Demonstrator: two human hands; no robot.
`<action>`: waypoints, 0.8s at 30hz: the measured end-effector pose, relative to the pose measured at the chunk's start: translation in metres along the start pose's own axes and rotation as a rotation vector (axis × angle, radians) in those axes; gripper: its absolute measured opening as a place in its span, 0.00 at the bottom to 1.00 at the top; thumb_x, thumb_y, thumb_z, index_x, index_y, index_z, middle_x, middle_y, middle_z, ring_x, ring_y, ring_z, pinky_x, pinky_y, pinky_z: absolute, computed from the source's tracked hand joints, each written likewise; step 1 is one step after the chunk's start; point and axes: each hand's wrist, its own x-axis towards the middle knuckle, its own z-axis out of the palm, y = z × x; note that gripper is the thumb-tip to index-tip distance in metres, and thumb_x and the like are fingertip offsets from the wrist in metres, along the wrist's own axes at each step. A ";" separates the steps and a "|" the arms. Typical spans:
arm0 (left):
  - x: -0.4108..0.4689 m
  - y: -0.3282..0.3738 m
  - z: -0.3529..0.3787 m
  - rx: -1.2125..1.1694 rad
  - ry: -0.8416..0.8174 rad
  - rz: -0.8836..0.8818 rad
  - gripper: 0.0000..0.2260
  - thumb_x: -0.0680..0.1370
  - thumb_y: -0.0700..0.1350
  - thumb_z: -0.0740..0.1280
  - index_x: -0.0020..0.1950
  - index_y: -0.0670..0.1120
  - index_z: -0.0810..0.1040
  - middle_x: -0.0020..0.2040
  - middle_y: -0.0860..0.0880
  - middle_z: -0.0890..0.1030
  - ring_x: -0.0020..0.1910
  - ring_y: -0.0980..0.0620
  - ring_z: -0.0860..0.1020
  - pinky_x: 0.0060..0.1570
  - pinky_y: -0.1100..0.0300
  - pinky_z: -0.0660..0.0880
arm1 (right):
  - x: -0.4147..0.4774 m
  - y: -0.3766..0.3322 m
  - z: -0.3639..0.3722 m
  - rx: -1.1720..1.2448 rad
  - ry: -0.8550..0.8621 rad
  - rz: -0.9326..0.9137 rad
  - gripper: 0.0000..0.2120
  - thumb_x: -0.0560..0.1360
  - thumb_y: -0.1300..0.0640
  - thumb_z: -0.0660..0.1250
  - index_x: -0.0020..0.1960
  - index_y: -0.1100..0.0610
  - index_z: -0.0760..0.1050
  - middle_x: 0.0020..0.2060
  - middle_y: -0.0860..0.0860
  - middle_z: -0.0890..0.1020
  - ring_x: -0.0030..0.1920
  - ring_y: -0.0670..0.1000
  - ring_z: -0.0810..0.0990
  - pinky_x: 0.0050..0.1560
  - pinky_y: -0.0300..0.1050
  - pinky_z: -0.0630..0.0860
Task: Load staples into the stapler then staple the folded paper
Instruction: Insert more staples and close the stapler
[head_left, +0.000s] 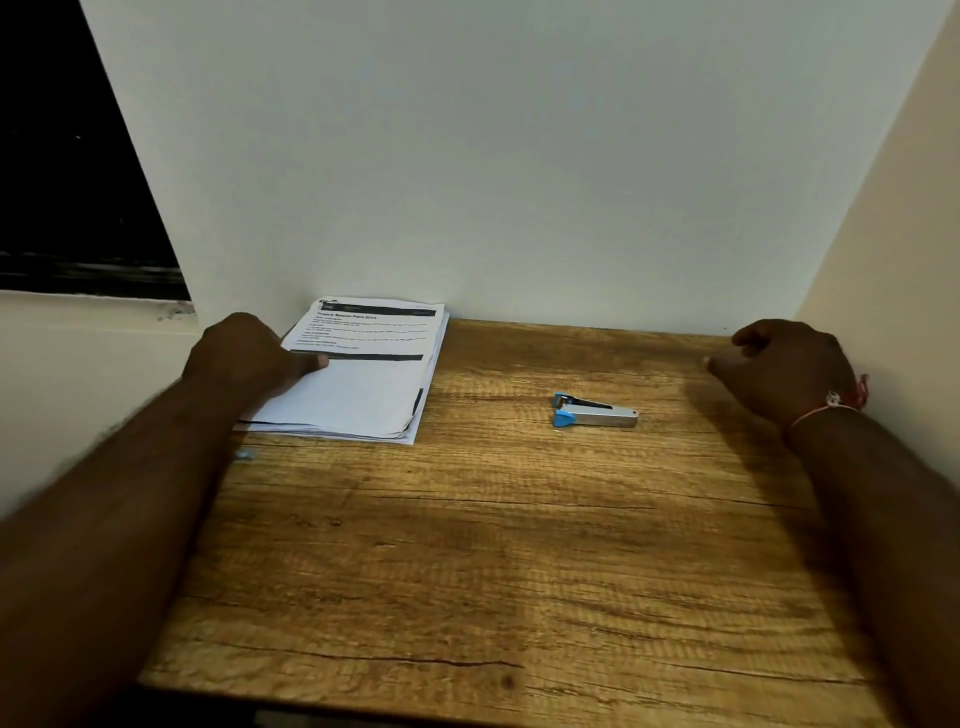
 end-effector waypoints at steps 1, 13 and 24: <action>0.001 -0.001 0.001 -0.017 -0.002 -0.012 0.33 0.68 0.71 0.83 0.35 0.41 0.80 0.37 0.42 0.82 0.40 0.41 0.82 0.36 0.53 0.70 | -0.002 -0.003 0.000 -0.003 0.000 -0.018 0.27 0.66 0.32 0.77 0.62 0.43 0.86 0.58 0.47 0.89 0.65 0.60 0.85 0.69 0.62 0.81; 0.003 -0.008 0.006 -0.436 0.005 -0.247 0.26 0.75 0.50 0.85 0.62 0.32 0.84 0.60 0.35 0.86 0.63 0.33 0.85 0.57 0.47 0.80 | -0.011 -0.014 0.002 0.012 -0.006 -0.071 0.26 0.70 0.35 0.80 0.62 0.46 0.86 0.58 0.47 0.89 0.64 0.58 0.86 0.69 0.60 0.82; -0.007 -0.003 -0.009 -0.309 0.064 -0.068 0.18 0.82 0.51 0.73 0.53 0.34 0.87 0.54 0.33 0.88 0.58 0.29 0.86 0.55 0.42 0.83 | -0.011 -0.012 0.006 0.024 -0.009 -0.089 0.24 0.71 0.36 0.81 0.62 0.47 0.86 0.58 0.48 0.89 0.63 0.57 0.86 0.69 0.60 0.82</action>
